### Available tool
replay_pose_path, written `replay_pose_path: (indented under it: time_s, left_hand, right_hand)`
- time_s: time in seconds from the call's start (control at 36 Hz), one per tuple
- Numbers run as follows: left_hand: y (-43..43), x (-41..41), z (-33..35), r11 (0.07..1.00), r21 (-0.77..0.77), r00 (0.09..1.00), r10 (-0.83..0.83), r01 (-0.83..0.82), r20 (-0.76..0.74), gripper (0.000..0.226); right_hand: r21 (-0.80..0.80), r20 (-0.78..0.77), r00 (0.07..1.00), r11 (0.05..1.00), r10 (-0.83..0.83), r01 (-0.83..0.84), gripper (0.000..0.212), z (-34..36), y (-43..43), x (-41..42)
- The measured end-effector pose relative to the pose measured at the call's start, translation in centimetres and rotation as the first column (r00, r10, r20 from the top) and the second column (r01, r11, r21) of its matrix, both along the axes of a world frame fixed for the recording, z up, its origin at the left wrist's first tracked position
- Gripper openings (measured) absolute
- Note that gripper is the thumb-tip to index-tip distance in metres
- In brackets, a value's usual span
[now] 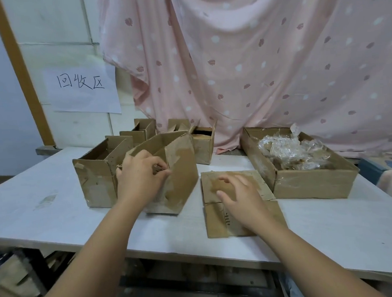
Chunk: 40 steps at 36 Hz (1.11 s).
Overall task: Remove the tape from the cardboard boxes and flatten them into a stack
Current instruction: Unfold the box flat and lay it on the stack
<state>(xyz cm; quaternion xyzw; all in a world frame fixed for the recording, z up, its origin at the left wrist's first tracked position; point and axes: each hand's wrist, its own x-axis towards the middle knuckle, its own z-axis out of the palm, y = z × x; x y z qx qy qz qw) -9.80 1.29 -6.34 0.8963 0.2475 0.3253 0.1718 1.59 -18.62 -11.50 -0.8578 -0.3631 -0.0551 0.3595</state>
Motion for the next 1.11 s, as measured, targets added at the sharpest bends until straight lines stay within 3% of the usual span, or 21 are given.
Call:
replay_pose_path:
  time_s: [0.14, 0.28, 0.33, 0.39, 0.44, 0.53, 0.56, 0.61, 0.64, 0.67, 0.72, 0.75, 0.86, 0.92, 0.97, 1.06, 1.11]
  left_hand:
    - [0.4, -2.3, 1.6, 0.957, -0.256, 0.908, -0.018, 0.137, 0.418, 0.019]
    - [0.4, -4.4, 3.4, 0.781, -0.432, 0.754, -0.075, 0.452, 0.653, 0.016]
    - [0.8, -4.9, 3.6, 0.741, -0.448, 0.722, -0.073, 0.501, 0.688, 0.015]
    - [1.6, -5.2, 3.3, 0.691, -0.478, 0.685, -0.035, 0.543, 0.728, 0.015]
    - [2.1, -5.4, 3.1, 0.574, -0.564, 0.663, 0.047, 0.594, 0.747, 0.013]
    - [2.8, -5.2, 2.4, 0.351, -0.661, 0.668, 0.121, 0.664, 0.735, 0.008]
    - [3.0, -5.0, 2.1, 0.286, -0.675, 0.671, 0.125, 0.681, 0.73, 0.005]
    - [3.4, -4.6, 1.5, 0.213, -0.697, 0.691, 0.114, 0.685, 0.714, 0.022]
    - [3.6, -4.3, 1.3, 0.208, -0.715, 0.712, 0.103, 0.667, 0.694, 0.033]
    - [3.7, -4.0, 1.1, 0.221, -0.738, 0.739, 0.098, 0.637, 0.667, 0.038]
    - [3.9, -3.0, 0.6, 0.281, -0.76, 0.762, 0.128, 0.586, 0.635, 0.026]
    - [4.0, -2.4, 0.4, 0.327, -0.772, 0.774, 0.158, 0.545, 0.613, 0.022]
    - [4.7, 0.1, -1.2, 0.562, -0.737, 0.838, 0.135, 0.375, 0.529, 0.041]
    - [4.9, 1.4, -1.9, 0.657, -0.685, 0.876, 0.076, 0.315, 0.477, 0.033]
    - [4.4, 2.3, -1.9, 0.669, -0.669, 0.893, 0.017, 0.325, 0.45, 0.02]
    - [3.2, 3.0, -0.6, 0.596, -0.705, 0.885, -0.019, 0.383, 0.465, 0.05]
    - [2.7, 3.1, 0.5, 0.523, -0.734, 0.87, -0.028, 0.433, 0.493, 0.057]
  right_hand:
    - [0.221, -0.252, 0.968, 0.974, 0.006, 0.052, 0.039, 0.6, 0.8, -0.1]
    - [0.458, -0.495, 0.859, 0.879, 0.131, 0.129, 0.037, 2.0, 1.8, -0.1]
    - [0.549, -0.603, 0.743, 0.827, 0.29, 0.123, 0.039, 2.8, 2.0, -0.3]
    - [0.674, -0.675, 0.52, 0.725, 0.524, 0.143, 0.053, 3.2, 1.9, -0.2]
    - [0.772, -0.622, 0.377, 0.619, 0.686, 0.146, 0.065, 3.9, 1.7, -0.2]
    - [0.854, -0.488, 0.325, 0.519, 0.81, -0.013, 0.06, 4.9, 1.7, -0.6]
    - [0.88, -0.455, 0.251, 0.475, 0.854, -0.021, 0.069, 5.2, 1.8, -0.8]
    - [0.918, -0.396, 0.151, 0.391, 0.906, 0.063, 0.083, 5.8, 1.6, -0.8]
    - [0.924, -0.381, 0.13, 0.37, 0.916, 0.098, 0.079, 6.0, 1.7, -0.5]
    - [0.92, -0.39, 0.159, 0.381, 0.907, 0.09, 0.066, 6.5, 1.9, -0.5]
    - [0.891, -0.45, 0.35, 0.441, 0.821, 0.111, 0.041, 7.0, 2.6, 0.3]
    - [0.887, -0.457, 0.381, 0.441, 0.803, 0.136, 0.046, 7.0, 2.9, 0.9]
    - [0.867, -0.485, 0.454, 0.48, 0.748, 0.135, 0.032, 7.4, 4.0, 2.5]
    - [0.818, -0.557, 0.507, 0.54, 0.658, 0.198, 0.036, 7.1, 5.1, 3.5]
    - [0.742, -0.641, 0.56, 0.61, 0.525, 0.277, 0.036, 6.5, 5.9, 4.6]
    - [0.694, -0.679, 0.603, 0.634, 0.419, 0.341, 0.028, 6.6, 6.8, 5.6]
    - [0.684, -0.683, 0.622, 0.632, 0.382, 0.363, 0.026, 7.0, 7.2, 6.1]
